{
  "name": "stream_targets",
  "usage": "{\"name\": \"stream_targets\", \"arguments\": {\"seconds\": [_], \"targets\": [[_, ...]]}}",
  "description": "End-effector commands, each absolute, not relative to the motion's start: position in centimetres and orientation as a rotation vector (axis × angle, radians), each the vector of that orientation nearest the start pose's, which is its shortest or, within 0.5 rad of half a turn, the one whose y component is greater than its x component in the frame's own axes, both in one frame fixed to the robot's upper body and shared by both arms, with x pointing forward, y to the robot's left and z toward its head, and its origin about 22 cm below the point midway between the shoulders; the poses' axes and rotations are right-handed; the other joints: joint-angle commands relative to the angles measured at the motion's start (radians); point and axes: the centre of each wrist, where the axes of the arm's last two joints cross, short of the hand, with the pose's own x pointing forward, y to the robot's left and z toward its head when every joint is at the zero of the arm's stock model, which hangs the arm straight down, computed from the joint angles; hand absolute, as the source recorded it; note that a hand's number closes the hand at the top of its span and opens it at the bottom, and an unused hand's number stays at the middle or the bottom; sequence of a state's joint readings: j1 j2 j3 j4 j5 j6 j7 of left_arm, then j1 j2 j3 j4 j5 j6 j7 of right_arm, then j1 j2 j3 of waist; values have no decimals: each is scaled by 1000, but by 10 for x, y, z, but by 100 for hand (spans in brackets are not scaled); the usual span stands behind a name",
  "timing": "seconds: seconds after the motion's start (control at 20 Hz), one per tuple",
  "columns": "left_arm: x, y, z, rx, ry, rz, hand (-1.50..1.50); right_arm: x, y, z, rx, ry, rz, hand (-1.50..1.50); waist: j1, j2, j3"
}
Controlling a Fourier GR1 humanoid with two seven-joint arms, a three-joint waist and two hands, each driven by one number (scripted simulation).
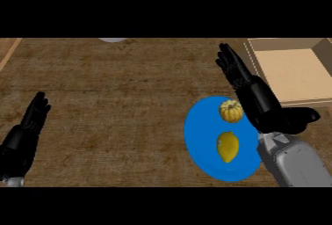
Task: Pick the lemon from the plate and place it in the cardboard box
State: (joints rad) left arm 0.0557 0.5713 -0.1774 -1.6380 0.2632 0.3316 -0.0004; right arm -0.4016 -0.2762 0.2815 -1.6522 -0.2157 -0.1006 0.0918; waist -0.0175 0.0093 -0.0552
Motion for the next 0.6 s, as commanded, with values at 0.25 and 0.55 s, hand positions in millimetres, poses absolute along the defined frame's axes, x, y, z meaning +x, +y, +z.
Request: {"name": "stream_targets", "arguments": {"seconds": [0.25,0.55], "targets": [[236,317,66,358,-1699,-316,0,264,-284,152,-397,-2133,-115,-150,-202,-59,62],[241,298,63,201,-1713,-429,0,176,-332,81,-758,-1946,40,-150,-113,-24,57]]}}
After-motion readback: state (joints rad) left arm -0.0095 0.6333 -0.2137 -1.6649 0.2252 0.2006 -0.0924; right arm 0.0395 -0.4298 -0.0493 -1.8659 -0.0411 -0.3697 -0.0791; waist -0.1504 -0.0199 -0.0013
